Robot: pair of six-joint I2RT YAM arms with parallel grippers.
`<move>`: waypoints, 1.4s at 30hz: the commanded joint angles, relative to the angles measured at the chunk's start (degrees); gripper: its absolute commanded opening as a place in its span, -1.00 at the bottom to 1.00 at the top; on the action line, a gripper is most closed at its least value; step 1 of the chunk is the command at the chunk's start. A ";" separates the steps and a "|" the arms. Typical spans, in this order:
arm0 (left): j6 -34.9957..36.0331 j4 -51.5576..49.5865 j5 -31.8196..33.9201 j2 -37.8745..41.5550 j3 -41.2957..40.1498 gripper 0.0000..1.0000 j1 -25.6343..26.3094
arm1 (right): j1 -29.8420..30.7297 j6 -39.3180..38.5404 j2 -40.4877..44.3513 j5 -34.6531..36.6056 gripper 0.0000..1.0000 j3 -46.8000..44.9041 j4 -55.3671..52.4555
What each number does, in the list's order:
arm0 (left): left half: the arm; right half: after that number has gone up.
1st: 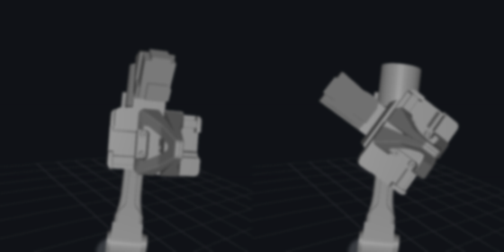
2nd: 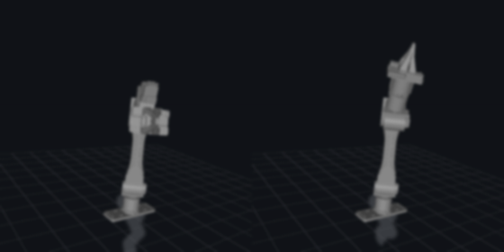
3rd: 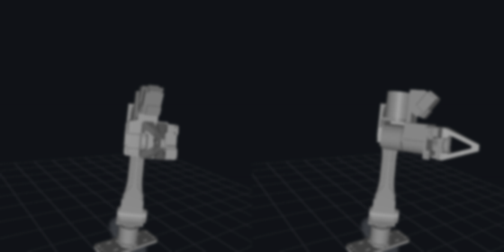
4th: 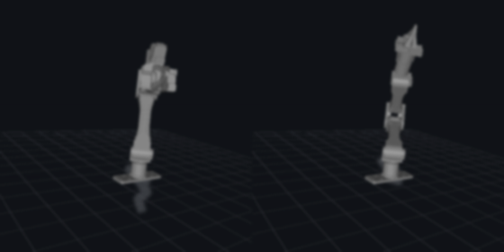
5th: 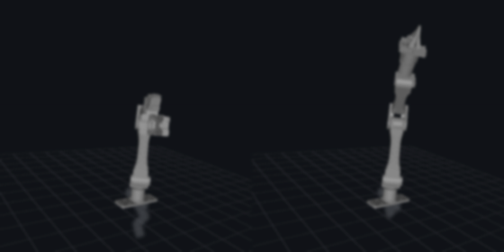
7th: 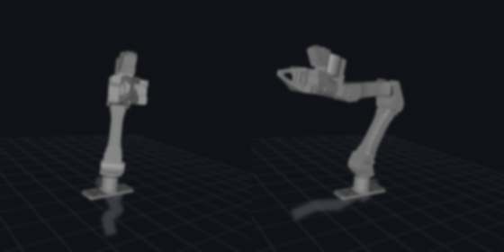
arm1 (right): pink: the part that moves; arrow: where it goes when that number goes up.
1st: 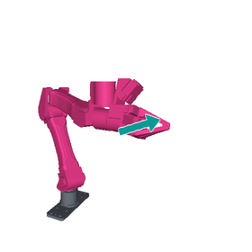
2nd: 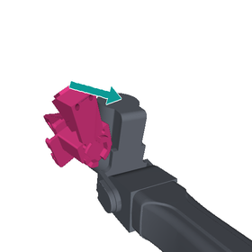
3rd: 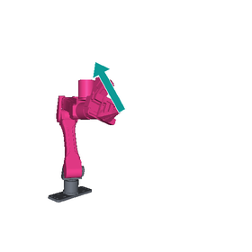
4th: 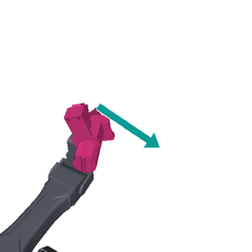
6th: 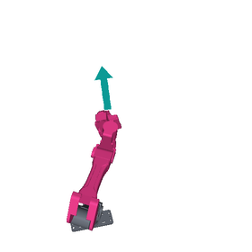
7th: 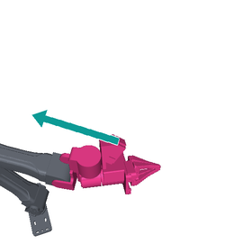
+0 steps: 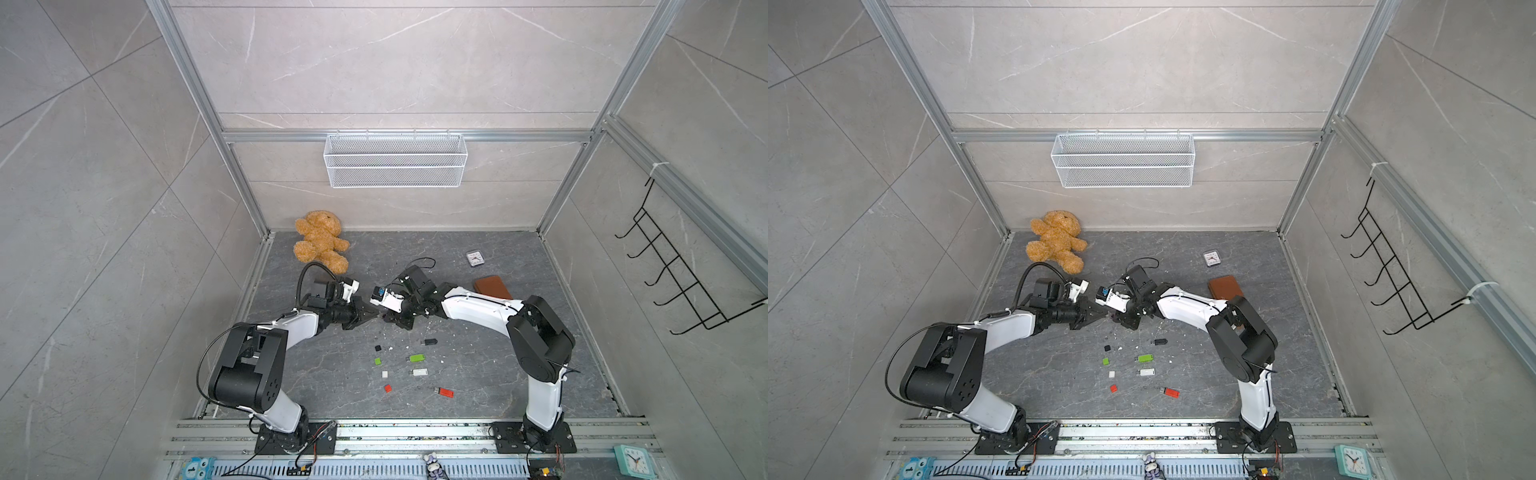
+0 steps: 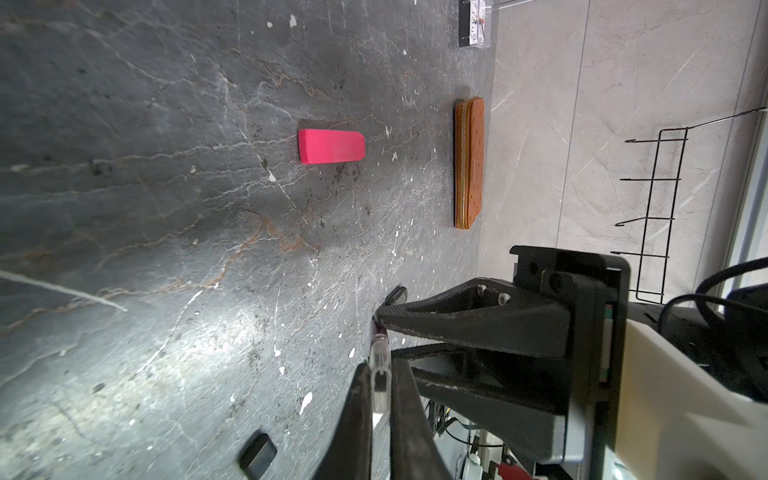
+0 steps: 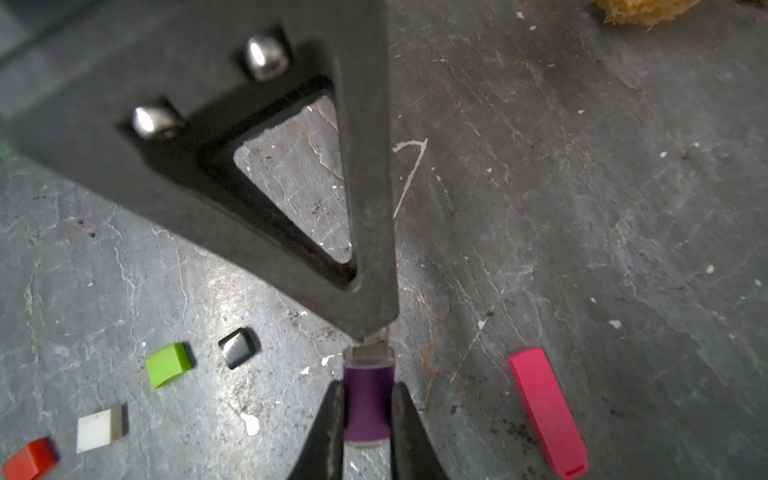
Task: Close the usb drive cover
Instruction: Close the cover of the USB drive.
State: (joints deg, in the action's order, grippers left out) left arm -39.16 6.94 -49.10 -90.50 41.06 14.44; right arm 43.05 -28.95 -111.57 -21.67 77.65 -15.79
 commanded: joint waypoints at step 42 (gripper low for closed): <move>4.31 -7.94 -6.62 -1.04 2.45 -1.00 5.05 | 1.44 -2.84 2.40 -10.27 -0.85 9.25 0.62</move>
State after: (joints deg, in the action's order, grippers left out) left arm -36.51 1.30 -51.90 -91.46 43.22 16.14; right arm 42.65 -37.47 -111.74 -23.00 82.15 -26.85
